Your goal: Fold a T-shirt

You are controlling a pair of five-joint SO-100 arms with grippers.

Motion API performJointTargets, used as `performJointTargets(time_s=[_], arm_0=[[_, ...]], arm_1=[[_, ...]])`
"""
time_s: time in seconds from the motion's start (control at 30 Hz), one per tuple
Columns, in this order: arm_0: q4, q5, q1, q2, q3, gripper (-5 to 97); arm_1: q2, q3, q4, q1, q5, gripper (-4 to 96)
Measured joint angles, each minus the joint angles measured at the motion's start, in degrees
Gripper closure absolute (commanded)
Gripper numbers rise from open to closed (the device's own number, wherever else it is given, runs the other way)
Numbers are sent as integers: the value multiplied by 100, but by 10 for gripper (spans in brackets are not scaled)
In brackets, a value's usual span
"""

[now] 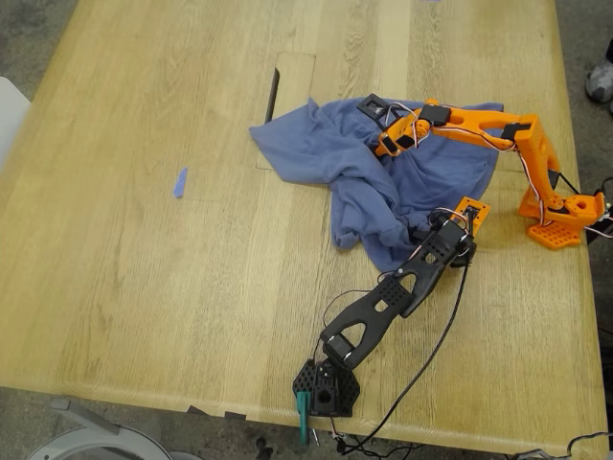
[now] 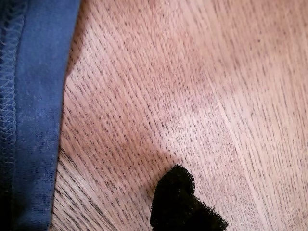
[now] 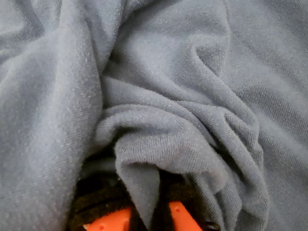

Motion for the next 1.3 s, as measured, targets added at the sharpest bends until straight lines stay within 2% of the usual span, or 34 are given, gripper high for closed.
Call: performJointTargets(time_s=[0.23,0.47,0.7,1.17,1.3], arm_0=[[-62,53,-325,0,0,233],[-334,360,-633,-202,-9,285],[-510,650,-642,-396,-18,290],[-809,1204,-642,-1037,-26,480],[-879,1336,-642,-1072,-26,481]], arm_1=[[211,343,-88,-35,18,914],[457,694,-229,-53,18,914],[642,976,-369,-62,26,914],[1143,1723,-668,-62,26,914],[1169,1767,-712,-62,26,914]])
